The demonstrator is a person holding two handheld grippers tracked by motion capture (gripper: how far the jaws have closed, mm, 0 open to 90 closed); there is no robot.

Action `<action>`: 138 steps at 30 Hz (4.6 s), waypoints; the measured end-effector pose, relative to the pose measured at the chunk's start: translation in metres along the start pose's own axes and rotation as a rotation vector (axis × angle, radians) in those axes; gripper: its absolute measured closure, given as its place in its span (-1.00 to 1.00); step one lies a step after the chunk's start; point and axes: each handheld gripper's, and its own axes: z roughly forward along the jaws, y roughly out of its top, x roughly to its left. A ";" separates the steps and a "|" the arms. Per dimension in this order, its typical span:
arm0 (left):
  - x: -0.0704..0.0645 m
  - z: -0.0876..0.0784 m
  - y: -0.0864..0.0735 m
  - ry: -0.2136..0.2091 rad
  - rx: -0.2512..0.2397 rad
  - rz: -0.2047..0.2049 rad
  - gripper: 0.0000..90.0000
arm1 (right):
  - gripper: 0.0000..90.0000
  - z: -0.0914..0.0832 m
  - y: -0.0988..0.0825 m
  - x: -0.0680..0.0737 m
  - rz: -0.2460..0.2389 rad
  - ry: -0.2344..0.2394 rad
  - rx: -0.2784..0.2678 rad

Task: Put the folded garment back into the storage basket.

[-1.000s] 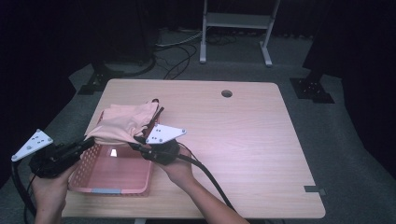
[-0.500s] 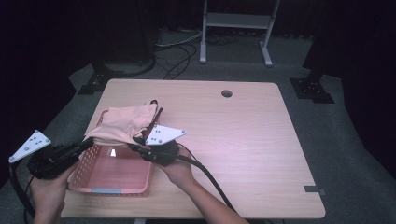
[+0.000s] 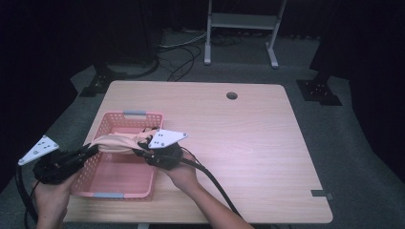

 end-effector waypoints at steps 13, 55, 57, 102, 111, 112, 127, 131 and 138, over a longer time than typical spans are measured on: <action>0.000 -0.003 -0.006 -0.024 0.090 -0.003 0.78 | 0.75 0.003 -0.009 0.004 0.015 0.046 0.045; 0.005 -0.014 -0.029 -0.045 0.205 -0.052 0.77 | 0.20 0.010 -0.024 0.023 0.070 0.186 0.111; 0.006 -0.014 -0.029 -0.046 0.204 -0.057 0.77 | 0.02 0.010 -0.025 0.022 0.074 0.199 0.108; 0.008 -0.014 -0.031 -0.038 0.209 -0.064 0.47 | -1.00 0.010 -0.028 0.015 0.110 0.165 0.045; 0.008 -0.015 -0.031 -0.026 0.189 -0.055 0.14 | -1.00 0.010 -0.028 0.015 0.114 0.169 0.041; 0.008 -0.015 -0.030 -0.021 0.187 -0.054 0.10 | -1.00 0.010 -0.029 0.015 0.114 0.171 0.043; 0.002 -0.010 -0.029 0.001 0.102 0.007 -0.78 | -1.00 0.008 -0.029 0.013 0.126 0.178 0.041; 0.001 -0.009 -0.028 0.021 0.063 0.013 -0.96 | -1.00 0.008 -0.028 0.013 0.131 0.184 0.041; -0.008 -0.011 -0.024 0.033 -0.032 0.041 -0.97 | -1.00 0.003 -0.028 0.010 0.143 0.198 0.027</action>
